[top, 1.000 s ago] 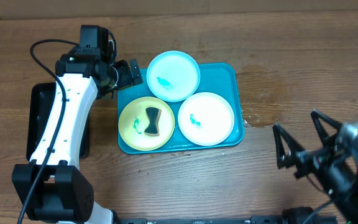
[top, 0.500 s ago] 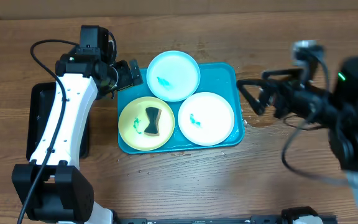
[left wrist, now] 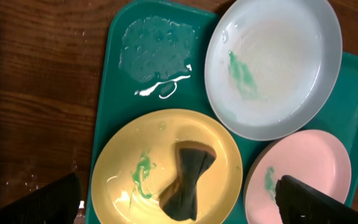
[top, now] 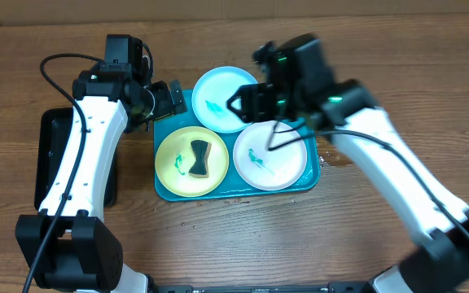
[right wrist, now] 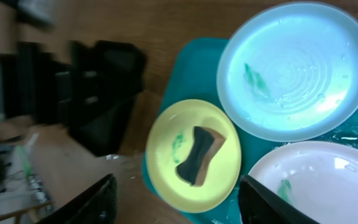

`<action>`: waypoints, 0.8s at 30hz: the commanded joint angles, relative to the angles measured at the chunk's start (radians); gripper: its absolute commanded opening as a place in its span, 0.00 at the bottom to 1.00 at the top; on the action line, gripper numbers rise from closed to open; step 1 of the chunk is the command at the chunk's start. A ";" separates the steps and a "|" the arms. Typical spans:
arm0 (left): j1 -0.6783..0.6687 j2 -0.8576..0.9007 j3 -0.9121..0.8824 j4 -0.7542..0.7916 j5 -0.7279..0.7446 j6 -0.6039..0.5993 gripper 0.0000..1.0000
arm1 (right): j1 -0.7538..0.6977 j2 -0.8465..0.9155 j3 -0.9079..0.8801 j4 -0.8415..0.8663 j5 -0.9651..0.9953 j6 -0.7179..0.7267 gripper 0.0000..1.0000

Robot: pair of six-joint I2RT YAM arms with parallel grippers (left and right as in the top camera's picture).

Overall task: Clean dirty plates on tray and stack at the side
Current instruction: 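Reach the right gripper to the yellow plate rim and grip it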

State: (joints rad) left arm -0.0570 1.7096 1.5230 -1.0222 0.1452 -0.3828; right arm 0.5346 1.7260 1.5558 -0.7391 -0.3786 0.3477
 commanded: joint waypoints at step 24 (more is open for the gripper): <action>0.000 -0.002 0.009 -0.028 0.001 0.010 1.00 | 0.203 0.378 0.016 0.030 0.278 0.117 0.50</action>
State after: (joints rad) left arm -0.0570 1.7096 1.5230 -1.0485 0.1452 -0.3828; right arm 0.7242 2.1040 1.5558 -0.7170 -0.1207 0.4736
